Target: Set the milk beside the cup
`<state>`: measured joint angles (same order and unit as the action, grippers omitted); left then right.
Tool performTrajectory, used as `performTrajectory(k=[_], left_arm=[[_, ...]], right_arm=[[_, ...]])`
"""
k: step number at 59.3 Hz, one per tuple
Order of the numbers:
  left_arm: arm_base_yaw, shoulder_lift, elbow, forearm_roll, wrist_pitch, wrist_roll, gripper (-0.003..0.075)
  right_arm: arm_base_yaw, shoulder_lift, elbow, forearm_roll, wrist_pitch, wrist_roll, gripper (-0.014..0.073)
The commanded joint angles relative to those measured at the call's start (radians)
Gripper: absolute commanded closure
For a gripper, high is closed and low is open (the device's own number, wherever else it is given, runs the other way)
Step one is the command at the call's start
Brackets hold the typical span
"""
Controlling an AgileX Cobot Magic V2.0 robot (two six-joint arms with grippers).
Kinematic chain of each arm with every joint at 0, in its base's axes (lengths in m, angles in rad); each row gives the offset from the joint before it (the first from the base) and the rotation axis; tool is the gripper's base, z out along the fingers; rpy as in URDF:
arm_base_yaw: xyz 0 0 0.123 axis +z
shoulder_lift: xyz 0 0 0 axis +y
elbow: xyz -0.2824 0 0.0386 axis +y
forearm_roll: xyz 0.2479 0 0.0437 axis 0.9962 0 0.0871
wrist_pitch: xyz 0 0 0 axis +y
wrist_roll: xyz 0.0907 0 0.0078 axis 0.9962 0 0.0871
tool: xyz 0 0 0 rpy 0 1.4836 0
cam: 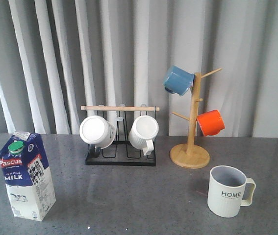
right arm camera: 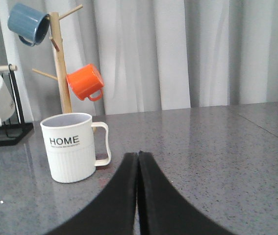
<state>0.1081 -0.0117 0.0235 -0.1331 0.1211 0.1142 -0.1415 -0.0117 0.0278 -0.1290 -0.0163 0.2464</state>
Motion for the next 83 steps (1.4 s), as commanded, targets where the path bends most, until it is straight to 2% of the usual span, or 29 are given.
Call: performTrajectory(k=[1, 8, 15, 20, 28, 40, 45, 51, 63, 67, 75, 83], left_arm=[[0.001, -0.013, -0.02, -0.006, -0.087, -0.002, 0.0726], [0.001, -0.013, -0.027, -0.038, -0.157, -0.018, 0.0726], [0.001, -0.013, -0.029, -0.15, -0.257, -0.124, 0.0726], [0.001, -0.013, -0.029, -0.211, -0.317, -0.187, 0.0726], [0.001, -0.013, -0.029, -0.249, -0.343, -0.267, 0.0725], [-0.002, -0.013, -0.061, -0.247, -0.396, -0.41, 0.0677], [-0.002, -0.013, -0.128, -0.246, -0.353, -0.423, 0.0622], [-0.002, -0.011, -0.232, -0.239, -0.272, -0.421, 0.0533], [-0.002, -0.011, -0.386, -0.238, -0.203, -0.413, 0.0357], [-0.002, -0.011, -0.406, -0.244, -0.229, -0.421, 0.0331], [-0.002, -0.005, -0.438, -0.234, -0.255, -0.417, 0.0329], [-0.002, 0.082, -0.541, -0.112, -0.121, -0.413, 0.0329]], right_arm=[[-0.001, -0.013, 0.008, 0.075, -0.104, -0.001, 0.0598], [-0.001, -0.013, 0.008, 0.101, -0.102, -0.002, 0.0598], [-0.001, -0.013, 0.008, 0.116, -0.093, -0.001, 0.0598], [-0.001, -0.012, 0.008, 0.185, -0.094, 0.0, 0.0598], [-0.001, -0.012, 0.006, 0.279, -0.099, -0.002, 0.0598], [-0.001, 0.002, -0.137, 0.241, -0.062, -0.032, 0.0569], [-0.001, 0.055, -0.255, 0.184, 0.01, -0.06, 0.0519], [-0.001, 0.159, -0.397, 0.129, 0.08, -0.078, 0.0417], [-0.001, 0.382, -0.603, 0.129, 0.095, -0.092, 0.006], [-0.001, 0.428, -0.639, 0.129, 0.07, -0.091, -0.0009], [-0.001, 0.464, -0.653, 0.15, -0.046, -0.088, -0.004], [-0.001, 0.523, -0.774, 0.104, 0.073, -0.175, -0.0029]])
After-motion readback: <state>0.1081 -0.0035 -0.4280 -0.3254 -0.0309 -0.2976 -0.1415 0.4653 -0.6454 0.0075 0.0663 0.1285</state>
